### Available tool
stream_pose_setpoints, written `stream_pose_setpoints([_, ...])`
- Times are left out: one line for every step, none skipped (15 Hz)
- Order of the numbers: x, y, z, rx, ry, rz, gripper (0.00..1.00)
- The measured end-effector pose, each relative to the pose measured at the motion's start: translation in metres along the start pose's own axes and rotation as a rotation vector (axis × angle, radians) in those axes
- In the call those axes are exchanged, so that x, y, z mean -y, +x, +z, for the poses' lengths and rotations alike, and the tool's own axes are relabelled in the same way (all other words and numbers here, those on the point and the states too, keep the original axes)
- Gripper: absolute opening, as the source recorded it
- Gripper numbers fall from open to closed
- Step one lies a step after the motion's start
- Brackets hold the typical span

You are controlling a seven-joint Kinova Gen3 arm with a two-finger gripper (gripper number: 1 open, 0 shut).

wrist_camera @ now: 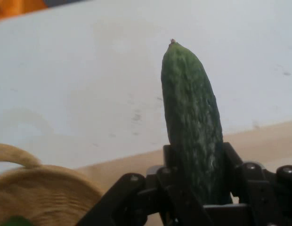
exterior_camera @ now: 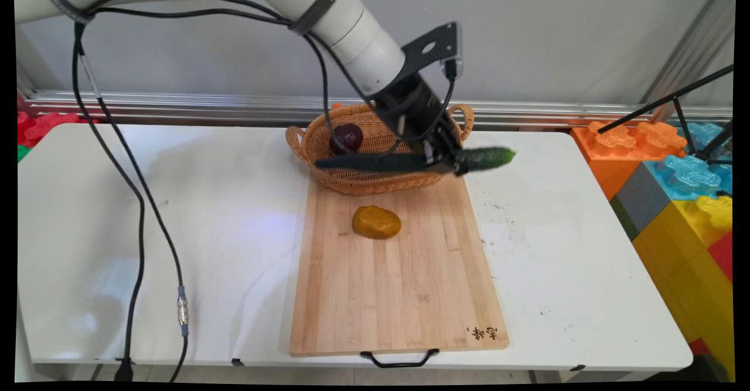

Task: Place the picked object in the vegetable basket

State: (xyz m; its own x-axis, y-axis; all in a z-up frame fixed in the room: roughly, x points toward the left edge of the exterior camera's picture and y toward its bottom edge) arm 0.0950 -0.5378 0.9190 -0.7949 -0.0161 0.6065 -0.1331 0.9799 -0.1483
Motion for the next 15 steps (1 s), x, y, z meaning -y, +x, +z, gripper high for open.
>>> stream_pose_setpoints([0.006, 0.002, 0.001, -0.008, 0.031, 0.013, 0.0])
stream_pose_setpoints([0.012, 0.001, 0.003, -0.016, 0.058, 0.016, 0.0])
stream_pose_setpoints([0.016, 0.001, 0.005, -0.023, 0.077, 0.017, 0.0])
stream_pose_setpoints([0.021, -0.001, 0.008, -0.03, 0.094, 0.013, 0.0])
stream_pose_setpoints([0.025, -0.004, 0.013, -0.036, 0.108, 0.006, 0.0])
stream_pose_setpoints([0.027, -0.009, 0.018, -0.039, 0.117, -0.001, 0.0])
stream_pose_setpoints([0.029, -0.012, 0.021, -0.04, 0.123, -0.006, 0.0])
stream_pose_setpoints([0.033, -0.018, 0.026, -0.041, 0.131, -0.012, 0.0])
stream_pose_setpoints([0.035, -0.021, 0.03, -0.042, 0.137, -0.016, 0.0])
stream_pose_setpoints([0.038, -0.026, 0.035, -0.043, 0.143, -0.02, 0.0])
stream_pose_setpoints([0.041, -0.03, 0.038, -0.043, 0.147, -0.022, 0.0])
stream_pose_setpoints([0.044, -0.035, 0.043, -0.041, 0.151, -0.022, 0.0])
stream_pose_setpoints([0.047, -0.038, 0.046, -0.04, 0.153, -0.021, 0.0])
stream_pose_setpoints([0.051, -0.043, 0.052, -0.041, 0.156, -0.019, 0.0])
stream_pose_setpoints([0.055, -0.048, 0.057, -0.043, 0.159, -0.017, 0.0])
